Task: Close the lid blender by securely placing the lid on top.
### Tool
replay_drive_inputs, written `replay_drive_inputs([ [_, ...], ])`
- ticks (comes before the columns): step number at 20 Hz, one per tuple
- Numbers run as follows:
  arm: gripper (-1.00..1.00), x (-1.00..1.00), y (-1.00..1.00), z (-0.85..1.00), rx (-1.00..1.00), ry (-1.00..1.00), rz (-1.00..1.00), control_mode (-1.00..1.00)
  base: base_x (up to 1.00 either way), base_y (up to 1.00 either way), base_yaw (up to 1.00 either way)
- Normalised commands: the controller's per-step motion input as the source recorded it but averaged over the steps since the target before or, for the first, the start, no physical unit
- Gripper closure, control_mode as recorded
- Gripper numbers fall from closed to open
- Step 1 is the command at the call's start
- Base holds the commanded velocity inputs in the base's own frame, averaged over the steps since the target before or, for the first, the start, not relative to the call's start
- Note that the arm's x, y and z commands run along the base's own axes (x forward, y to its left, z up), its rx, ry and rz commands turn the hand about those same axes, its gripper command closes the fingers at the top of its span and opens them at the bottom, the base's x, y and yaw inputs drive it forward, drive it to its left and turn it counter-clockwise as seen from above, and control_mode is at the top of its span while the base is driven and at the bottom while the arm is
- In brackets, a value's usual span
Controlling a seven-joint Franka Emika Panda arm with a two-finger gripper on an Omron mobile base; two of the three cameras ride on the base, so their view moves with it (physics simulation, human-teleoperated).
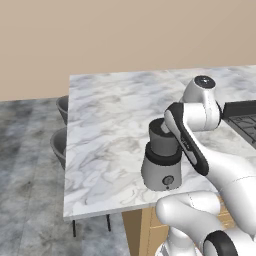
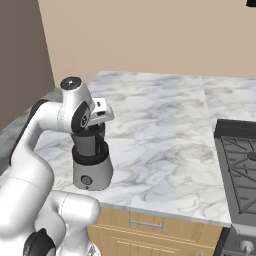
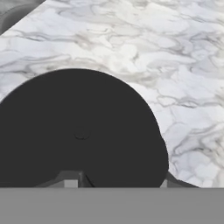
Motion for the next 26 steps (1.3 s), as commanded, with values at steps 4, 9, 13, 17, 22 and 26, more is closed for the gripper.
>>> replay_drive_inputs([
  [4, -1.00, 0.00, 0.22, -0.18, 0.01, 0.00, 0.00, -1.00, 0.00, 0.00, 0.00],
  [9, -1.00, 0.00, 0.02, -0.02, 0.06, 0.00, 0.00, -1.00, 0.00, 0.00, 0.00],
  [13, -1.00, 0.00, 0.00, 0.00, 0.07, 0.00, 0.00, -1.00, 0.00, 0.00, 0.00],
  [17, -1.00, 0.00, 0.00, 0.12, 0.04, 0.00, 0.00, -1.00, 0.00, 0.00, 0.00],
  [22, -1.00, -0.05, 0.00, 0.36, 0.00, -0.05, 0.00, -1.00, 0.00, 0.00, 0.00],
  [26, -1.00, -0.17, 0.00, 0.43, 0.00, -0.10, 0.00, -1.00, 0.00, 0.00, 0.00],
])
